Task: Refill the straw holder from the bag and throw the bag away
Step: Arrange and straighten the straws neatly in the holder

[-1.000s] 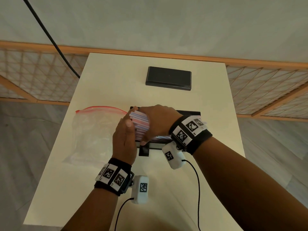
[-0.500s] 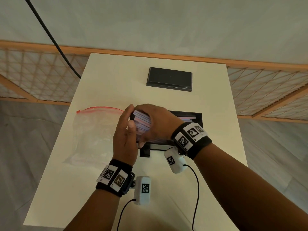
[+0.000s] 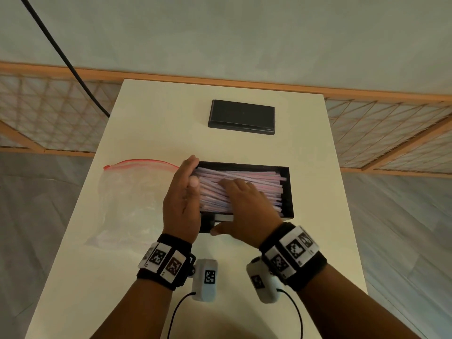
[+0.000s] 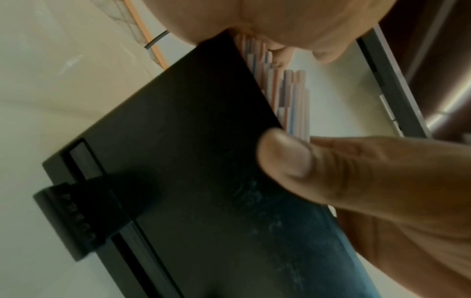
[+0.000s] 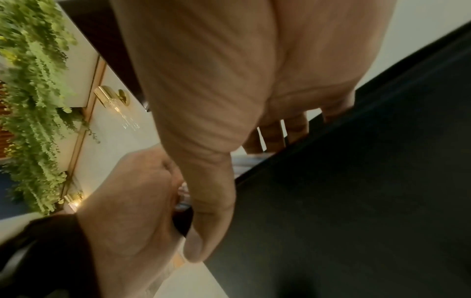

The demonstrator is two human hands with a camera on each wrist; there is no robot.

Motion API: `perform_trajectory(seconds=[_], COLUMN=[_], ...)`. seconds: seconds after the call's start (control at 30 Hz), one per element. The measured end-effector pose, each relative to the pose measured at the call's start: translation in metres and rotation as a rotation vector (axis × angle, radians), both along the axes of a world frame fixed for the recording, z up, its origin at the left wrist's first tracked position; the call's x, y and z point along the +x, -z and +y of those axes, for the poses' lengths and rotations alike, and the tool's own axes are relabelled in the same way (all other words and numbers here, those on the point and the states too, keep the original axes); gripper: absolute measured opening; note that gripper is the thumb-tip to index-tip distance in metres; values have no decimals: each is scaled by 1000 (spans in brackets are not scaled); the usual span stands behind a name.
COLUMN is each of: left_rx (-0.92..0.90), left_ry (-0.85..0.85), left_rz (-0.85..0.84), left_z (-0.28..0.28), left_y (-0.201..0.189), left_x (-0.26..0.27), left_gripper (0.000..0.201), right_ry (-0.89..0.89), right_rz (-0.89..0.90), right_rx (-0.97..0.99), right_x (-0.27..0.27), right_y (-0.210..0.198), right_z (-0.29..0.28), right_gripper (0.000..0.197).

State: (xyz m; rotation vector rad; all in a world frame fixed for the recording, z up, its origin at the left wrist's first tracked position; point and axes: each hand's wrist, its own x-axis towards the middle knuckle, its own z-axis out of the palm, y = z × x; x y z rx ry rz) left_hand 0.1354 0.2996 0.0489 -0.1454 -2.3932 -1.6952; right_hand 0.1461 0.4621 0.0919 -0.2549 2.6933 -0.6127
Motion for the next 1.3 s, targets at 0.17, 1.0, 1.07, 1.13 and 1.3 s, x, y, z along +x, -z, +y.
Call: perform_trajectory(seconds=[0.17, 1.0, 1.07, 1.13, 1.3], left_rx=[-35, -71, -81, -120, -124], left_ry=[23, 3, 2, -11, -19], left_rz=[37, 94, 104, 105, 81], left_z=[1, 3, 4, 4, 4], left_y=[-3, 1, 0, 0, 1], left_x=[-3, -6, -6, -6, -7], left_gripper=[55, 62, 55, 53, 53], right_ry=[47, -192, -205, -220, -250], right_rz=[-4, -208, -204, -202, -246], right_rx=[-89, -219, -224, -229, -240], right_x=[-7, -52, -52, -52, -56], right_y=[12, 14, 16, 17, 12], right_z=[-11, -12, -14, -15, -12], right_gripper=[96, 72, 75, 74, 66])
